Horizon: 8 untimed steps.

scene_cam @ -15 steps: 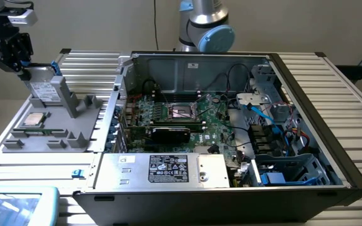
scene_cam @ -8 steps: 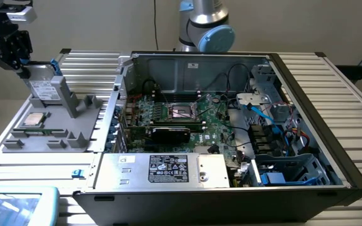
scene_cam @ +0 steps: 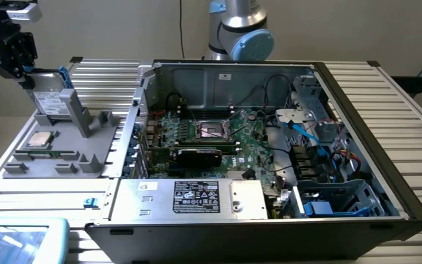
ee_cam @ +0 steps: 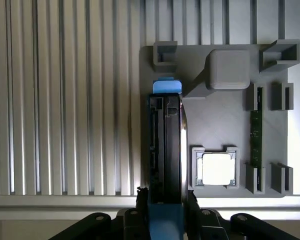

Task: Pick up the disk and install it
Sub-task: 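Pick up the disk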

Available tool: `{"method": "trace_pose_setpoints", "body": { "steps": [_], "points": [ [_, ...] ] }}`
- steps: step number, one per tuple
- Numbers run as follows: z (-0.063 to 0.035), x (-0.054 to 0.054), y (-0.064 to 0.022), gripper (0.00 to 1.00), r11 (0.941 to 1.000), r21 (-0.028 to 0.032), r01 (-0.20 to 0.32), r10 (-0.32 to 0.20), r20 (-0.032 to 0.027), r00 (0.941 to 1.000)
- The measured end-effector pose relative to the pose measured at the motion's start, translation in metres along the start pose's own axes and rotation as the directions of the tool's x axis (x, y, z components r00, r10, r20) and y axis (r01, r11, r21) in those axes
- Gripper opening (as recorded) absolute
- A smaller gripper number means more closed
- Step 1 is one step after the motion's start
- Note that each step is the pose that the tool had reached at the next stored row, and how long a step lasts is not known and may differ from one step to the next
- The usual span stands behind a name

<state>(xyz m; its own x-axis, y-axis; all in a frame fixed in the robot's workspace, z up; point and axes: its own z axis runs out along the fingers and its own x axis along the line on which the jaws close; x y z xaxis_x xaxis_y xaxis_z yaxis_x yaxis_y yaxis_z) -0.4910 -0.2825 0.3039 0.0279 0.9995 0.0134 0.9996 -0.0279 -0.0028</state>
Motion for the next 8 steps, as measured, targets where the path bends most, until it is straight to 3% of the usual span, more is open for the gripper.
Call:
{"method": "trace_pose_setpoints", "body": {
  "steps": [8],
  "points": [
    [-0.0037,0.0001,0.0017,0.37,1.0000,0.0003,0.000,0.000,0.0001,1.0000]
  ]
}}
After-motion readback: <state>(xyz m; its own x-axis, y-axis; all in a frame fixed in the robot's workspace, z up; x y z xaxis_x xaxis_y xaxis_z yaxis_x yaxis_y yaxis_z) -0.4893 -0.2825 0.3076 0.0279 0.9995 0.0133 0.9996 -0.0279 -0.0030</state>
